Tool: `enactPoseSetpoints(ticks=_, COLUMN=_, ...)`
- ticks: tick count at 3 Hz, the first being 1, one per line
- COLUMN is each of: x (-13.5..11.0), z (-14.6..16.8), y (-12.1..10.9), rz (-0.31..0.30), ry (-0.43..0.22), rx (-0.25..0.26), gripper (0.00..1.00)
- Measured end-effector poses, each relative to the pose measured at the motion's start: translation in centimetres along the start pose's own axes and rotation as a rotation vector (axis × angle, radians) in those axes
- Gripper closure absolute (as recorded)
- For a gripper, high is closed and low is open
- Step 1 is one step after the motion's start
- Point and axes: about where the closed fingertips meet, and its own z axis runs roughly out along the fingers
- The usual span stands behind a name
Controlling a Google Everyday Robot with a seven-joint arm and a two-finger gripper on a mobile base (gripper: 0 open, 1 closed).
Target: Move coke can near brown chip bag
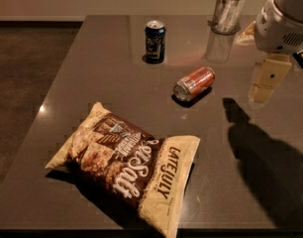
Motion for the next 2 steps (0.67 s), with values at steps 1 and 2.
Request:
enactPoseSetpoints(ticks=1, x=0.2, z=2.0, y=-3.1, rz=-0.083, ry=-0.002, rx=-0.014, gripper=0.0)
enactPoseSetpoints(ticks=2, x=-0.6, z=4.4, y=-6.1, rz=-0.201, ry=-0.022, rx=-0.044, gripper=0.0)
